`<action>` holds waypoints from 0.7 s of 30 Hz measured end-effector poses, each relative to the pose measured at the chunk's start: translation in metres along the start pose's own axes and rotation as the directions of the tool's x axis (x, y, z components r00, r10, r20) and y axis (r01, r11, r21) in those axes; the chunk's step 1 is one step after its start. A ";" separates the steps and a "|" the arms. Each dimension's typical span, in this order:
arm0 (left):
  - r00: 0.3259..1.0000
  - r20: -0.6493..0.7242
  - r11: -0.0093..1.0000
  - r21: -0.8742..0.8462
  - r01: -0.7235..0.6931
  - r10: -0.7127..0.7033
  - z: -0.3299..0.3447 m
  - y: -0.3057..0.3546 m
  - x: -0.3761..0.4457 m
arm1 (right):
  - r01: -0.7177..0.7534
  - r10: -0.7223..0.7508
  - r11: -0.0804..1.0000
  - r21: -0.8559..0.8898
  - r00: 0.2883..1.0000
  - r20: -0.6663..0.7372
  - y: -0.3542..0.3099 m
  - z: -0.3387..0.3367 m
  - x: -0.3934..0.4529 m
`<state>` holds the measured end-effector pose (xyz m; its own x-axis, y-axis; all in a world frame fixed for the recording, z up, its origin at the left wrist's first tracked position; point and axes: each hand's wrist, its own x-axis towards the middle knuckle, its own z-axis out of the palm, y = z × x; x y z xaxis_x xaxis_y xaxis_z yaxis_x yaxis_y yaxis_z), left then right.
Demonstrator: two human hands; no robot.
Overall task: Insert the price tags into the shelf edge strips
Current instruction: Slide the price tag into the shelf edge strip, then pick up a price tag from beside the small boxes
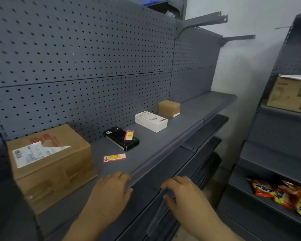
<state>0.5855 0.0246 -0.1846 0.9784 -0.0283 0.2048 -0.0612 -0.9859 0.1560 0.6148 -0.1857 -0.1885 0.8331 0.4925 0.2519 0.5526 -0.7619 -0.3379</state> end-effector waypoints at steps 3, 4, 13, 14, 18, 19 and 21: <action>0.998 0.013 0.998 0.012 0.056 -0.056 0.007 0.000 0.023 | 0.030 -0.030 1.000 0.002 0.999 0.012 0.024 -0.001 0.023; 0.997 0.018 0.997 0.025 0.073 -0.073 0.009 0.000 0.030 | 0.038 -0.038 0.999 0.010 0.999 0.012 0.029 0.000 0.031; 0.985 0.016 0.981 0.101 0.168 -0.170 0.031 -0.027 0.094 | 0.137 -0.140 0.989 0.061 0.989 0.038 0.045 0.035 0.126; 0.985 0.014 0.980 0.101 0.171 -0.173 0.034 -0.030 0.100 | 0.140 -0.143 0.988 0.065 0.989 0.047 0.046 0.039 0.136; 0.985 0.002 0.982 0.081 0.174 -0.174 0.043 -0.036 0.122 | 0.182 -0.188 0.980 0.078 0.979 0.079 0.050 0.051 0.168; 0.985 -0.002 0.981 0.086 0.174 -0.174 0.044 -0.037 0.127 | 0.193 -0.199 0.978 0.085 0.976 0.083 0.051 0.052 0.175; 0.982 -0.004 0.978 0.091 0.189 -0.190 0.046 -0.039 0.135 | 0.213 -0.222 0.972 0.099 0.970 0.096 0.053 0.056 0.187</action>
<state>0.7295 0.0520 -0.2079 0.9715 0.1600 0.1752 0.1434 -0.9842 0.1036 0.8017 -0.1104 -0.2097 0.6878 0.6876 0.2328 0.7172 -0.5941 -0.3642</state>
